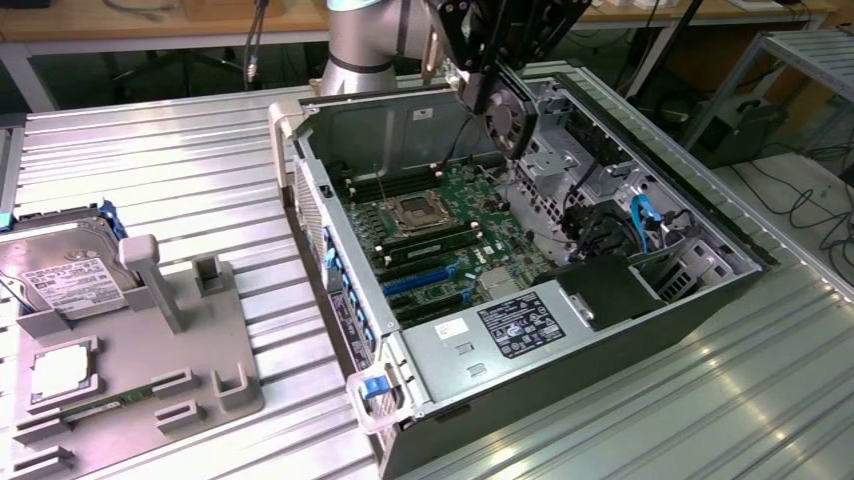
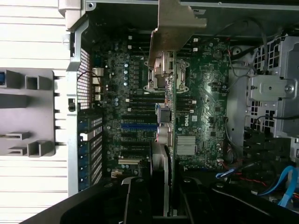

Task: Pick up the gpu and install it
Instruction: 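Pick up the gpu and move the gpu toward the slot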

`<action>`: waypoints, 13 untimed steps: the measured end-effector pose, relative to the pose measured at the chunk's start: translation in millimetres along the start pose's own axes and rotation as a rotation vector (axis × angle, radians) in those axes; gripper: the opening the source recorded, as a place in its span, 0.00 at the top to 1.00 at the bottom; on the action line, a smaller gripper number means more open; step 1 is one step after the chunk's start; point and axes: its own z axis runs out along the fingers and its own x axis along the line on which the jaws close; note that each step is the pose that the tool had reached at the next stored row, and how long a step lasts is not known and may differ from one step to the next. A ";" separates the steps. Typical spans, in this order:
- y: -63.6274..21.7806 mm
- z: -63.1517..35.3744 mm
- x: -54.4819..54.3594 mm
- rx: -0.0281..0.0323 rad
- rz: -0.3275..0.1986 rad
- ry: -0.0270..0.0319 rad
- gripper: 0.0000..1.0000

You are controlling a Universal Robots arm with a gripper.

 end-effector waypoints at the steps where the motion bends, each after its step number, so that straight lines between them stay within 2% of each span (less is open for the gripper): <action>1: 0.0 0.1 -1.3 -0.0002 0.000 -0.0001 0.72; 5: -0.1 0.4 -8.9 -0.0001 0.000 0.0000 0.72; 13: -0.7 2.4 -33.5 -0.0002 0.000 0.0000 0.72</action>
